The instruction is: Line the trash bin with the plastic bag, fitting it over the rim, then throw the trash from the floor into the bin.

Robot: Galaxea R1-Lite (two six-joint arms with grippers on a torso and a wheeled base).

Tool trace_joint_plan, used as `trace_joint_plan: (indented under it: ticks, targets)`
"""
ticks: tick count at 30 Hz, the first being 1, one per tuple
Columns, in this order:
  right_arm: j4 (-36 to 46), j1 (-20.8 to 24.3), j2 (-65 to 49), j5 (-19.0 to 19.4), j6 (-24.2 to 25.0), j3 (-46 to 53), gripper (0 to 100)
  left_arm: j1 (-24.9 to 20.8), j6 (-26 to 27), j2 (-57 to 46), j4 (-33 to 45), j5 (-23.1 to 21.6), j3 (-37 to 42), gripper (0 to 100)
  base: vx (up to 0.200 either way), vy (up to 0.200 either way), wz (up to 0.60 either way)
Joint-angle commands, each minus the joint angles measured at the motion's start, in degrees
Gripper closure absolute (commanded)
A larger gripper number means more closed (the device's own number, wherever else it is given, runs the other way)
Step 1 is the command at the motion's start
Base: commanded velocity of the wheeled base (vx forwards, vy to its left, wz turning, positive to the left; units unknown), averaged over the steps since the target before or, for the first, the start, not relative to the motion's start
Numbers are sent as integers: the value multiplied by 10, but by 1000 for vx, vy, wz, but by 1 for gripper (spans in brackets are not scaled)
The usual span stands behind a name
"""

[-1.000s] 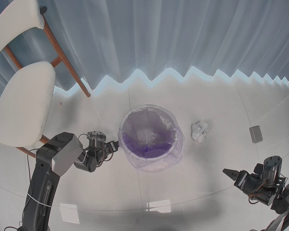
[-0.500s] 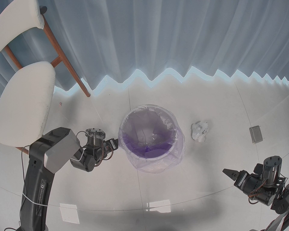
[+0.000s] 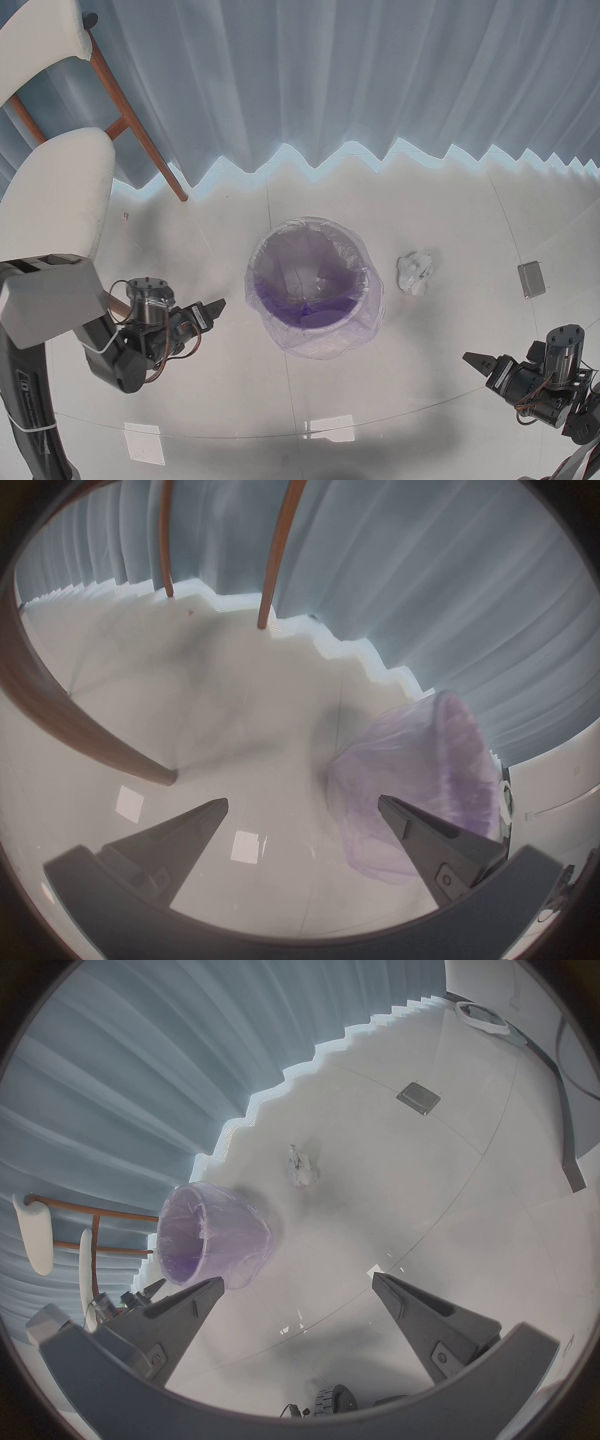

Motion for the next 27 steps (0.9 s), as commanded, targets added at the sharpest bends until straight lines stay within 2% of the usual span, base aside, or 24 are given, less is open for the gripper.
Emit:
trace_joint_plan:
  ticks: [1,4,8,10,11,13,14,16,18,19,20,24,27]
  targets:
    - [19,-1,6,-6,17,10,0,-9,0,-277,-196,7,303,0,0,0,0]
    - [11,-1,5,-6,37,10,0,-20,0,-325,-221,8,339,0,0,0,0]
    - [0,4,0,-10,38,10,0,-15,0,-370,-220,11,353,0,0,0,0]
    - [-11,20,-4,-26,37,10,0,-13,1,-386,-221,16,371,0,0,0,0]
    - [-18,40,-5,-55,39,10,0,-14,1,-402,-221,32,390,0,0,0,0]
    - [-18,54,-5,-76,40,10,0,-20,-3,-414,-221,44,393,0,0,0,0]
    - [-15,76,-4,-97,46,10,0,-28,-10,-428,-221,57,393,0,0,0,0]
    - [-18,95,-5,-110,66,10,0,-33,-22,-441,-221,65,393,0,0,0,0]
    - [-35,113,-5,-148,110,9,0,-29,-46,-460,-220,67,393,0,0,0,0]
    - [-35,113,-5,-148,110,9,0,-29,-46,-460,-220,67,393,0,0,0,0]
    - [-56,109,1,-181,129,10,0,-29,-68,-469,-218,84,393,0,0,0,0]
    - [-62,102,-17,-229,160,10,0,-42,-68,-486,-196,131,393,0,0,0,0]
    - [-55,95,-46,-235,157,10,0,-48,-67,-501,-162,148,393,0,0,0,0]
